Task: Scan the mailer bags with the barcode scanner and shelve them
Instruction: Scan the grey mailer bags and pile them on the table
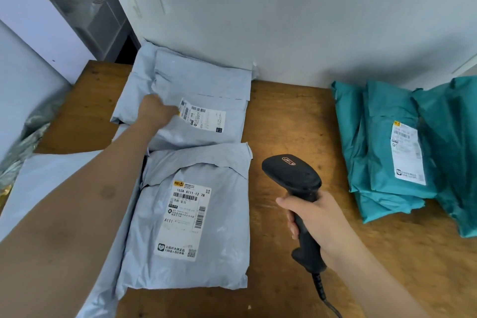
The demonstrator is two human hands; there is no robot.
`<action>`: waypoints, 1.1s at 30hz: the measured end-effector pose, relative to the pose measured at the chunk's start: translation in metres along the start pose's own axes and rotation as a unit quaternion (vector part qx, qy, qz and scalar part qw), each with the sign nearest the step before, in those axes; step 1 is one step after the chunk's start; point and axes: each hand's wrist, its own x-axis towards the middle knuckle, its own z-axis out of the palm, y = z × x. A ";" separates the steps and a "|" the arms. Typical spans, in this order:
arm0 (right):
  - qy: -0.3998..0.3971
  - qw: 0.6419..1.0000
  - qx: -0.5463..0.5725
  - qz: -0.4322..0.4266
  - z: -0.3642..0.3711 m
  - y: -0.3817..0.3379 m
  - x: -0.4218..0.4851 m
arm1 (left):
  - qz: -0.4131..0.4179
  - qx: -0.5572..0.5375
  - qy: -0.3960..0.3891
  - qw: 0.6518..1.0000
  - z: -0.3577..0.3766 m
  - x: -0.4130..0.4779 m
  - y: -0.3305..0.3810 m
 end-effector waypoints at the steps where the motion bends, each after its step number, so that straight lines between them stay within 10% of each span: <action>1: 0.002 1.000 0.003 -0.003 -0.001 0.000 -0.002 | 0.038 -0.018 -0.003 0.999 -0.001 -0.006 0.013; 13: 0.099 0.981 0.114 -0.122 -0.059 0.014 -0.088 | 0.206 -0.322 -0.300 0.874 -0.028 -0.146 0.130; 19: 0.154 0.959 0.169 -0.169 -0.092 0.037 -0.130 | 0.135 -0.197 -0.435 0.868 0.018 -0.174 0.104; 22: 0.171 0.962 0.160 -0.143 -0.096 0.055 -0.139 | 0.212 0.051 -0.299 0.929 0.074 -0.186 0.066; 33: 0.046 0.997 0.061 0.023 -0.048 0.119 -0.130 | 0.148 -0.027 -0.120 0.981 0.093 -0.300 -0.017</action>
